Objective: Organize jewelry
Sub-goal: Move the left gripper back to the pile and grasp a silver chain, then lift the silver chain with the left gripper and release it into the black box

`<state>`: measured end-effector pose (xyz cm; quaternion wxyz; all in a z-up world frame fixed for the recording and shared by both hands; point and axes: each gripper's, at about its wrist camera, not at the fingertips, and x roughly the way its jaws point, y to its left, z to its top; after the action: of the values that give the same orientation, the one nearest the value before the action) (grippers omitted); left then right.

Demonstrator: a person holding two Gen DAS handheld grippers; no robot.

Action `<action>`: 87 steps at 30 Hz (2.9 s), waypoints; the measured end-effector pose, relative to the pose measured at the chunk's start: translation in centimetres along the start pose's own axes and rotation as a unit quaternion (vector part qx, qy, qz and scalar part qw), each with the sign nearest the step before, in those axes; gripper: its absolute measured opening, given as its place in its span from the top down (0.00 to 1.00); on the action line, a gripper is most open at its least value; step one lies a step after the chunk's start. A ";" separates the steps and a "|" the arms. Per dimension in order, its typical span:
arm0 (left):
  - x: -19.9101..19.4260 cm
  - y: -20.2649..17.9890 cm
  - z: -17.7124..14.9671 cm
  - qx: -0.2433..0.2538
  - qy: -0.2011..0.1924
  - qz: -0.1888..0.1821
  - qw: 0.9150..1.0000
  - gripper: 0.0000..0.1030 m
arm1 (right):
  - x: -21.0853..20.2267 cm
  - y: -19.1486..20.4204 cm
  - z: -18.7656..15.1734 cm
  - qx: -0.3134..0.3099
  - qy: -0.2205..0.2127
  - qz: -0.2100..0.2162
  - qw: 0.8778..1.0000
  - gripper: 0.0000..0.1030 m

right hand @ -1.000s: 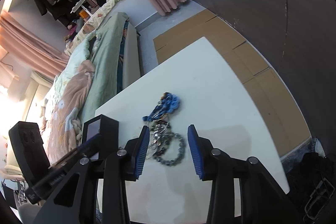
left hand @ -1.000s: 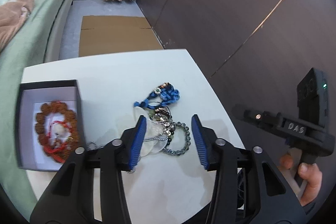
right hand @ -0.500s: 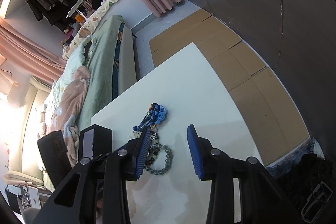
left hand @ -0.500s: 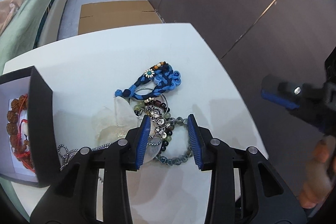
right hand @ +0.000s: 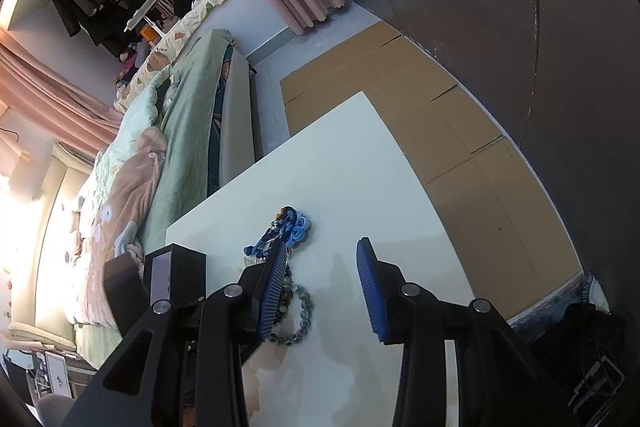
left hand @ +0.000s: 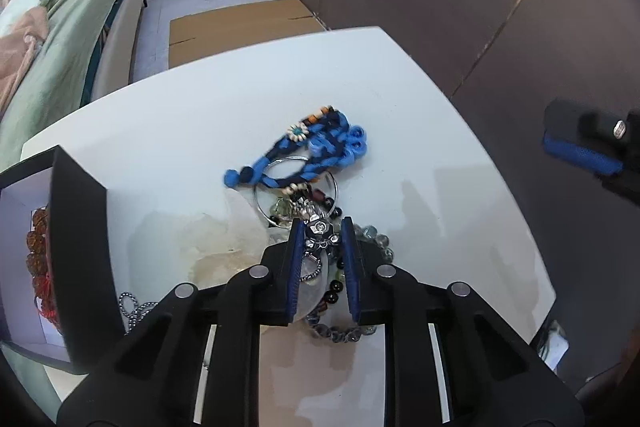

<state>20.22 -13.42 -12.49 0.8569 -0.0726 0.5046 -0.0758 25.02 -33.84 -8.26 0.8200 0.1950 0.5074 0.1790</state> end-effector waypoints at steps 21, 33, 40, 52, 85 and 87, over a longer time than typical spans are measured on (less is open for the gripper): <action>-7.4 5.7 1.0 -0.082 -0.073 -0.081 0.991 0.82 | 6.3 4.6 -4.1 -0.099 0.087 -0.051 0.990 0.69; -10.6 8.0 0.6 -0.108 -0.104 -0.093 0.984 0.82 | 10.2 6.9 -6.3 -0.173 0.103 -0.163 0.966 0.77; -14.0 8.7 0.6 -0.109 -0.139 -0.092 0.980 0.82 | 8.5 8.4 -5.9 -0.185 0.079 -0.150 0.968 0.91; -22.0 7.9 3.5 -0.080 -0.211 -0.049 0.973 0.82 | 1.2 10.4 -3.8 -0.142 -0.008 -0.033 0.989 0.91; -34.6 9.1 7.5 -0.054 -0.311 0.021 0.949 0.82 | 1.4 12.6 -3.7 -0.148 -0.028 0.028 0.988 0.90; -33.9 9.7 7.1 -0.060 -0.307 0.018 0.950 0.82 | 1.4 12.9 -3.8 -0.149 -0.030 0.031 0.988 0.90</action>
<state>10.79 3.29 17.89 0.9657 -0.1347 0.2219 -0.0037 21.00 -21.56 -4.43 0.8487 0.0914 0.4439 0.2727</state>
